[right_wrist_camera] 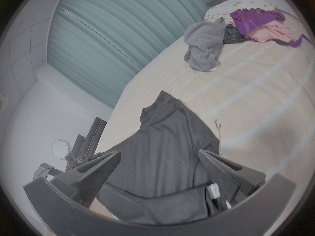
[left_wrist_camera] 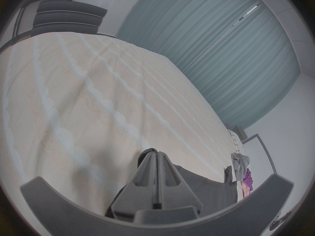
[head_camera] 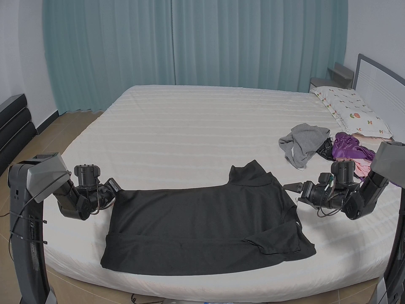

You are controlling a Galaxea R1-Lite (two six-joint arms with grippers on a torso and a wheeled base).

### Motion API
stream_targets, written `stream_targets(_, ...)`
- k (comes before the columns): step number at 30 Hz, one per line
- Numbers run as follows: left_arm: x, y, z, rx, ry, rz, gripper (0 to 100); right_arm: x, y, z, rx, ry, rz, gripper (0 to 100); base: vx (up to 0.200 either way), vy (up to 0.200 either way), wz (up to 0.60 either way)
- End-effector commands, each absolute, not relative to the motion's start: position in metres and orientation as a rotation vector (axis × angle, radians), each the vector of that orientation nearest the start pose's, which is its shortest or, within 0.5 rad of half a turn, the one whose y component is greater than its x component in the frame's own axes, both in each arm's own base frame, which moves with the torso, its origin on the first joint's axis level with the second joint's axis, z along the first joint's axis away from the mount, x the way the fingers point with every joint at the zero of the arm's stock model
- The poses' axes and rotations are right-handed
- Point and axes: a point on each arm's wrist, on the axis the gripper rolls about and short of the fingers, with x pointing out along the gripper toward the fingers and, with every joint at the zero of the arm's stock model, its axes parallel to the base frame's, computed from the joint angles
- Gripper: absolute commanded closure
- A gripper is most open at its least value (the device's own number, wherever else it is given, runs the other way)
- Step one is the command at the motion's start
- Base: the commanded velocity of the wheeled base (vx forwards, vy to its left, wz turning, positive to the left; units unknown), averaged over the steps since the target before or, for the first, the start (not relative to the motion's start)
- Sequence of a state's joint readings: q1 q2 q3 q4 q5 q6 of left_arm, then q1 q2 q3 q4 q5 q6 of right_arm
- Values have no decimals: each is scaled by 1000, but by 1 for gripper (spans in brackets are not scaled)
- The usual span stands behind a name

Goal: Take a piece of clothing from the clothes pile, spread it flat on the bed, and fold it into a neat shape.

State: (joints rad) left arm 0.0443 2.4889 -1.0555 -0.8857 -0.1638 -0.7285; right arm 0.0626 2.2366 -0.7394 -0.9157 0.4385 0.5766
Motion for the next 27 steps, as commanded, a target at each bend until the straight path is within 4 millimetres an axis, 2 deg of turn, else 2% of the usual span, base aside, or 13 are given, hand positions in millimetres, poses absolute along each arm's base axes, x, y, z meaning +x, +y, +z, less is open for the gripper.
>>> stream_targets(1,420,16,-20,-804,542,93,100,406,45,-2,643,713,308,0,0,0,0)
stream_targets(6,417,16,-18,-806,548,94,100,437,60,-11,624,747,274,0,0,0,0)
stream_targets(14,412,15,-21,-807,566,100,100,478,66,-37,589,728,193,0,0,0,0)
stream_targets(22,412,15,-22,-807,569,101,100,499,76,-51,575,693,186,0,0,0,0)
stream_targets(27,410,15,-23,-807,575,104,100,513,77,-47,571,635,187,0,0,0,0)
